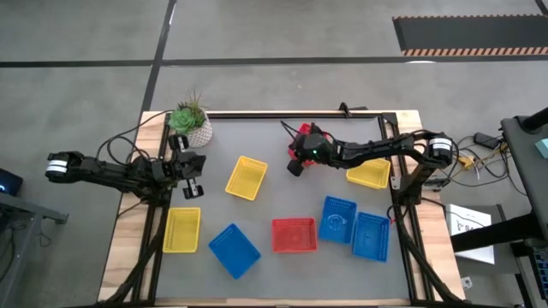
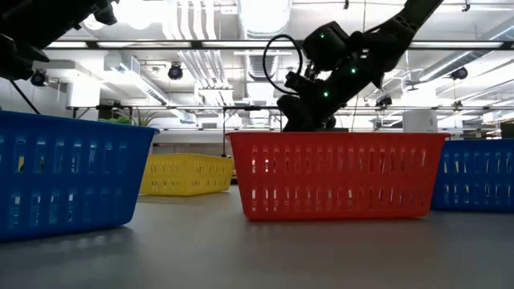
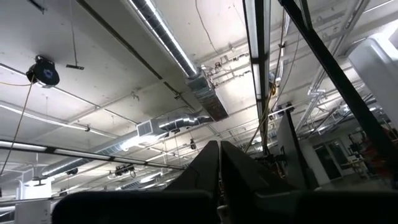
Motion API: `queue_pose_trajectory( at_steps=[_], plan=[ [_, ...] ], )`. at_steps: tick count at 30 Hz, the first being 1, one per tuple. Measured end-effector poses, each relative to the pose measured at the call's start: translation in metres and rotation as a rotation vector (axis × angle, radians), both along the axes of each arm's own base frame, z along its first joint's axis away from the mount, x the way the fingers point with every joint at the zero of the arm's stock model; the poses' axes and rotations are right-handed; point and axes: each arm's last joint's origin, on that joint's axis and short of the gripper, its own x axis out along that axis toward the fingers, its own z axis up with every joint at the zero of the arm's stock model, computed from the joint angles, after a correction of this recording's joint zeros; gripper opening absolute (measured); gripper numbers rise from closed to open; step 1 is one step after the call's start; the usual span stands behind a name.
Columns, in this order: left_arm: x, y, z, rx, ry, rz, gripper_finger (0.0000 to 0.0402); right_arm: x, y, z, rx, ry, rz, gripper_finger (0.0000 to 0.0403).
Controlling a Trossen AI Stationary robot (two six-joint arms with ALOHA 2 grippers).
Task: Stack baskets by color
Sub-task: Stack the middle red bin on the top red bin, then stack the top left yellow bin on the bottom yellow bin
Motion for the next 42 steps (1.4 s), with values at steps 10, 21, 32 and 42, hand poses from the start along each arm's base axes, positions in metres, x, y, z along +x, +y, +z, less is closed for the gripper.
queue_pose_trajectory(
  at_steps=[10,21,32,42],
  plan=[
    [0.0,0.0,0.0,0.002,0.003,0.007,0.0,-0.011,0.032,0.042,-0.03,-0.123,0.078,0.0009],
    [0.004,0.0,-0.002,-0.006,0.026,0.002,0.0,-0.05,0.097,0.031,-0.078,-0.292,0.297,0.0009],
    [0.028,0.0,-0.025,-0.155,0.206,-0.113,0.0,-0.063,0.103,0.036,-0.081,-0.307,0.425,0.0009],
    [0.056,0.0,-0.048,-0.472,0.347,-0.296,0.0,-0.092,0.104,0.062,-0.309,-0.365,0.558,0.0009]
  ],
)
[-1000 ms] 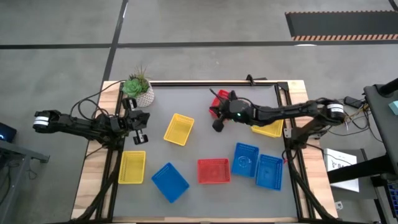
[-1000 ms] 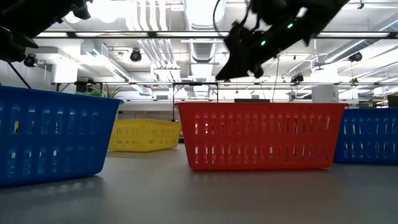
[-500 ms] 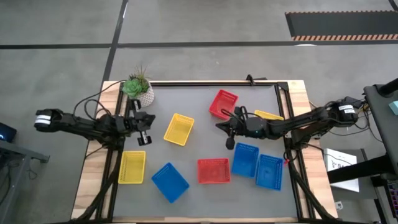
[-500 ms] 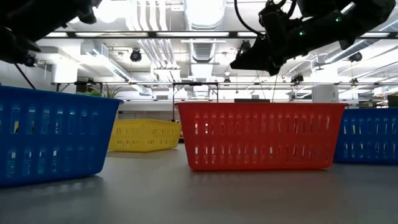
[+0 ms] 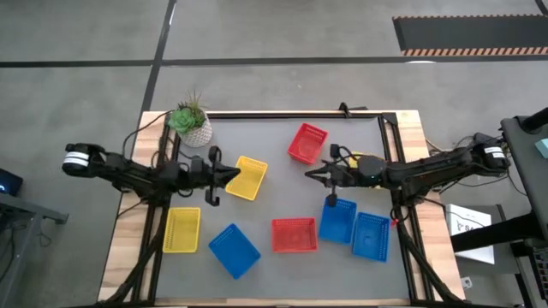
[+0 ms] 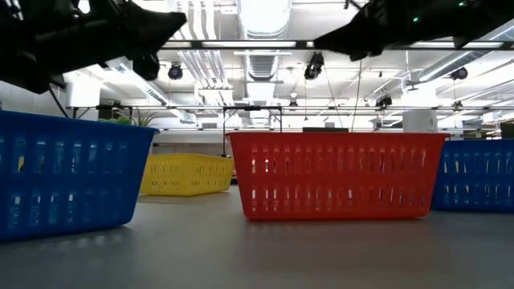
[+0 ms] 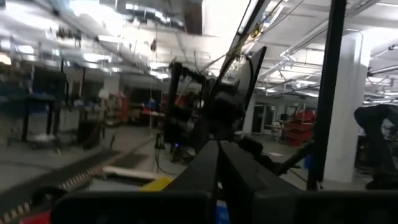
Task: Stack baskets by color
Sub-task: Stack the top left yellow bin on the bottom yellow bin
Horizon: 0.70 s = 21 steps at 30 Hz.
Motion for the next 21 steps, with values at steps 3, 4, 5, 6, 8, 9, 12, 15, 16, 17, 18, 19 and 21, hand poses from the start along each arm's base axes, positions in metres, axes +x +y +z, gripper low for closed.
queue_pose_trajectory(
  at_steps=[3,4,5,6,8,9,12,15,16,17,18,19,21],
  plan=[
    [0.009,0.0,-0.002,-0.042,0.022,-0.017,0.0,-0.012,0.0,0.003,-0.005,-0.035,0.0,0.0009],
    [0.012,0.0,-0.002,-0.047,0.027,-0.019,0.0,-0.015,-0.001,0.002,-0.004,-0.038,0.0,0.0009],
    [0.016,0.0,-0.001,-0.047,0.028,-0.021,0.0,-0.018,-0.001,0.001,-0.004,-0.039,0.003,0.0009],
    [0.02,0.0,0.0,-0.046,0.029,-0.027,0.0,-0.021,0.0,-0.002,-0.003,-0.036,0.017,0.0009],
    [0.028,-0.001,0.002,-0.06,0.048,-0.042,0.0,-0.027,0.0,-0.006,-0.002,-0.03,0.027,0.0009],
    [0.032,-0.001,0.003,-0.067,0.071,-0.046,0.0,-0.029,0.0,-0.007,-0.001,-0.032,0.027,0.0009],
    [0.048,-0.002,0.002,-0.102,0.198,-0.054,0.0,-0.037,-0.001,-0.006,-0.002,-0.06,0.025,0.0009],
    [0.062,-0.002,0.002,-0.122,0.397,-0.064,0.0,-0.045,-0.001,-0.005,-0.001,-0.084,0.026,0.0009],
    [0.065,-0.003,0.003,-0.128,0.477,-0.071,0.0,-0.048,-0.001,-0.006,-0.001,-0.092,0.026,0.0009],
    [0.068,-0.003,0.006,-0.14,0.547,-0.085,0.0,-0.051,-0.001,-0.006,-0.001,-0.098,0.026,0.0009],
    [0.07,-0.004,0.009,-0.148,0.613,-0.094,0.0,-0.054,-0.001,-0.007,-0.001,-0.105,0.026,0.0009],
    [0.072,-0.005,0.012,-0.151,0.684,-0.104,0.0,-0.056,-0.001,-0.006,-0.001,-0.114,0.026,0.0009],
    [0.074,-0.008,0.019,-0.152,0.81,-0.113,0.0,-0.061,-0.001,-0.006,0.0,-0.129,0.025,0.0009]
  ],
)
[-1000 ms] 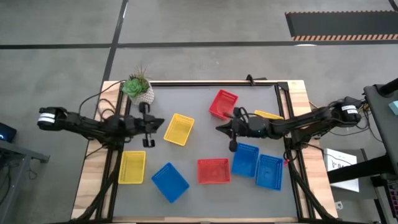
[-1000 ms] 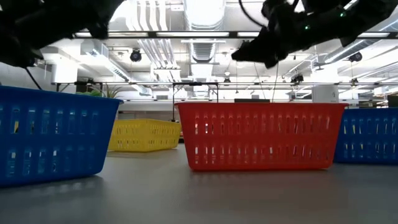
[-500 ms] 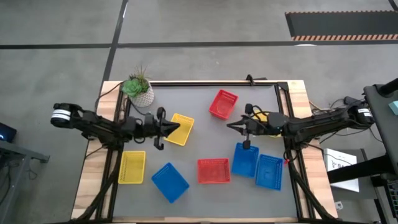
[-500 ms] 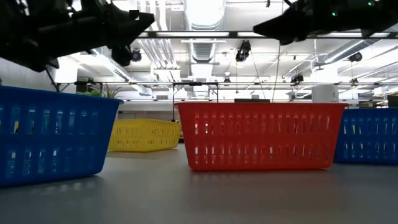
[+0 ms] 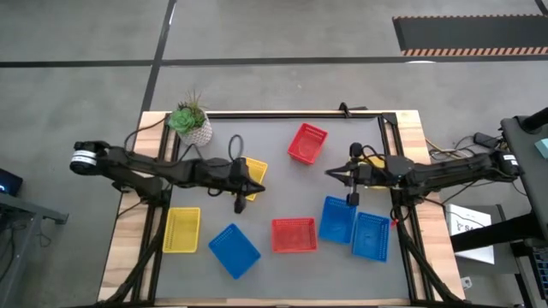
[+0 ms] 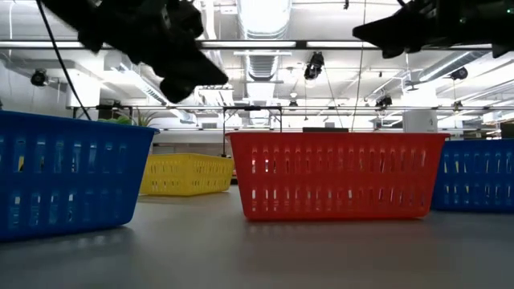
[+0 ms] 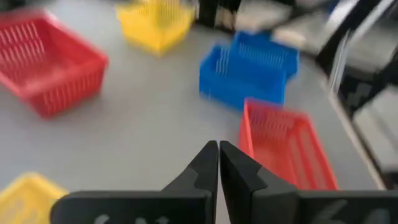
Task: Stack baskets by color
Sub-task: Stack the top left yellow bin on the bottom yellow bin
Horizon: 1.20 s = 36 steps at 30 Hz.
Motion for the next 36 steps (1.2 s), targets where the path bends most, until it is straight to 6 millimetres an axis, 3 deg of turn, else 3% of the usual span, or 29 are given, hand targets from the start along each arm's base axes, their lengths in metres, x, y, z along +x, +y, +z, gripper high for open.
queue_pose_trajectory(
  at_steps=[8,17,30,36],
  plan=[
    [-0.002,-0.011,0.02,0.044,0.311,-0.067,0.0,-0.013,0.0,-0.002,0.002,-0.042,0.0,0.0009],
    [-0.006,-0.013,0.015,0.116,0.374,-0.129,0.0003,-0.014,0.0,-0.001,0.014,-0.037,0.001,0.0009],
    [0.012,-0.011,-0.023,0.286,0.531,-0.148,0.0146,-0.013,0.0,-0.002,0.021,-0.028,0.001,0.0009],
    [0.019,-0.01,-0.045,0.336,0.612,-0.179,0.0168,-0.013,0.0,-0.002,0.02,-0.02,0.001,0.0009]
  ],
)
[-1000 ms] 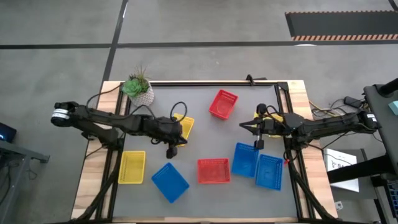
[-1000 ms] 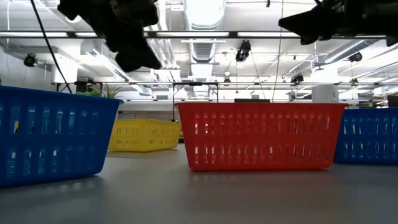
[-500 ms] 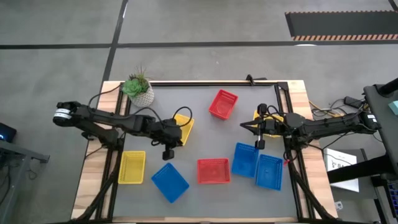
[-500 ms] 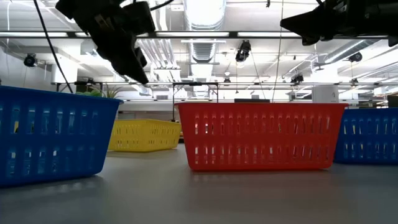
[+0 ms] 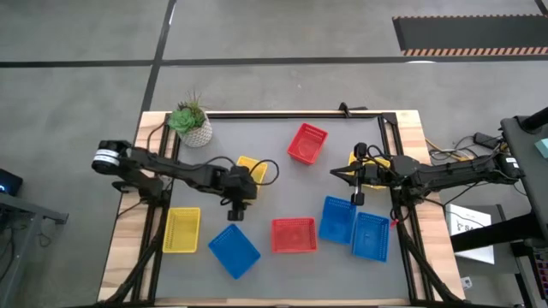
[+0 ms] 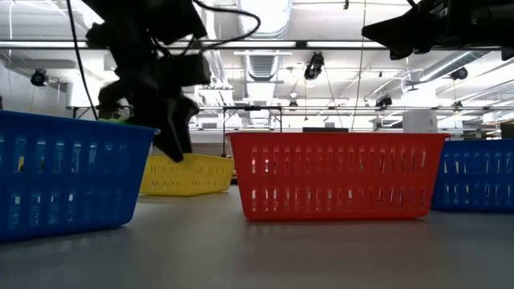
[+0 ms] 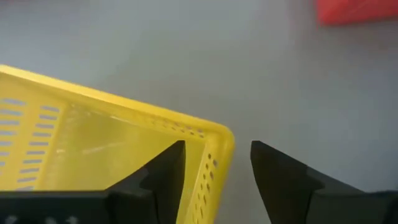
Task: Stack baskets by color
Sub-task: Stack the top left yellow bin on the bottom yellow bin
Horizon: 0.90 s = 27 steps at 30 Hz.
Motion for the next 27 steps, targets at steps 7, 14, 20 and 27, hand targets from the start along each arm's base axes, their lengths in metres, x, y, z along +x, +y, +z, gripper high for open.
queue_pose_trajectory(
  at_steps=[7,14,20,27],
  plan=[
    [0.005,0.0,-0.017,0.011,0.062,-0.011,0.0138,0.0,0.0,0.0,-0.001,0.0,0.0,0.0009],
    [0.004,0.0,-0.016,0.05,0.058,-0.011,0.0025,0.0,0.0,0.001,-0.032,0.0,-0.002,0.0009],
    [0.007,0.0,-0.001,0.078,0.013,-0.001,0.0001,0.0,0.0,0.001,-0.075,-0.004,-0.012,0.0009],
    [0.019,-0.017,0.038,0.104,-0.103,-0.021,0.0,0.0,0.0,0.001,-0.11,-0.002,-0.015,0.0009]
  ],
)
